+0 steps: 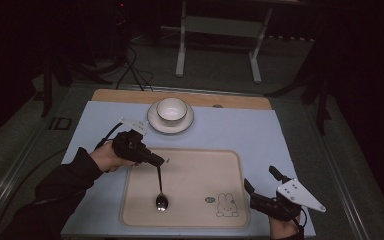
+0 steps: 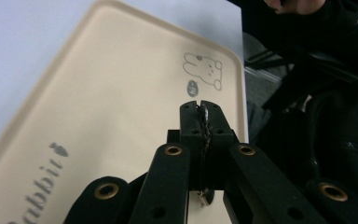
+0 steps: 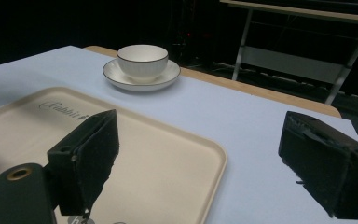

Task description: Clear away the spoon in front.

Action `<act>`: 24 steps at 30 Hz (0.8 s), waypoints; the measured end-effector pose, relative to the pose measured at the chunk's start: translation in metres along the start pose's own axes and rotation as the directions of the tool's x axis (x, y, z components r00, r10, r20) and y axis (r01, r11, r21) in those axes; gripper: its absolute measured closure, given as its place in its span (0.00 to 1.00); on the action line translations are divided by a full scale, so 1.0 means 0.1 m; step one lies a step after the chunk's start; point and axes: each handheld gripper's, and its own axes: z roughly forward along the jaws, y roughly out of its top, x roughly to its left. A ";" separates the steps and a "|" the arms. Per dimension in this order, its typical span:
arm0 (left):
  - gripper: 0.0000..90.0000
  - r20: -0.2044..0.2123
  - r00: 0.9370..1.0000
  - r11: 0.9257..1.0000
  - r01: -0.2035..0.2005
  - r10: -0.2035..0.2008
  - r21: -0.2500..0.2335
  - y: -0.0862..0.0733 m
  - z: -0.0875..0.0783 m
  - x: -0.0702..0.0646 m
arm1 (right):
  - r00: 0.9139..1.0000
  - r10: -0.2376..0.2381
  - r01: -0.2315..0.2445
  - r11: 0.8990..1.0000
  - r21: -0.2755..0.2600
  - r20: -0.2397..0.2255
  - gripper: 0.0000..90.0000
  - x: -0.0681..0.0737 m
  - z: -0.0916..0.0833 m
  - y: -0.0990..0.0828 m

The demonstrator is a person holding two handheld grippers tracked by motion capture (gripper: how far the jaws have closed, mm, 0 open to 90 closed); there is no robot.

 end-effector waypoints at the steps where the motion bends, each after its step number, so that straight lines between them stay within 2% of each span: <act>1: 0.99 -0.005 1.000 1.000 0.005 -0.005 0.004 -0.01 0.04 0.03 | 1.000 0.000 0.000 1.000 -0.001 0.000 0.13 0.00 0.00 0.00; 6: 0.99 0.014 1.000 1.000 0.022 -0.022 0.011 -0.03 0.09 0.09 | 1.000 0.000 0.000 1.000 -0.001 -0.001 0.13 0.00 0.00 0.00; 11: 0.99 0.016 1.000 1.000 0.024 -0.024 0.006 -0.04 0.10 0.13 | 1.000 0.001 -0.001 1.000 0.003 -0.002 0.14 0.00 0.00 0.00; 15: 0.96 -0.014 0.999 0.999 0.034 -0.034 -0.026 -0.09 0.14 0.18 | 1.000 0.003 -0.003 1.000 0.002 -0.005 0.14 0.00 0.00 0.00; 17: 0.91 -0.046 0.998 0.998 0.042 -0.043 -0.037 -0.14 0.17 0.23 | 1.000 0.004 -0.004 1.000 0.001 -0.006 0.14 0.00 0.00 0.00; 18: 0.89 -0.046 0.998 0.998 0.042 -0.043 -0.037 -0.14 0.17 0.23 | 1.000 0.004 -0.004 1.000 0.001 -0.006 0.14 0.00 0.00 0.00; 24: 0.88 -0.100 0.992 0.996 0.072 -0.077 -0.056 -0.23 0.27 0.32 | 1.000 0.004 -0.004 1.000 0.003 -0.009 0.14 0.00 0.00 0.00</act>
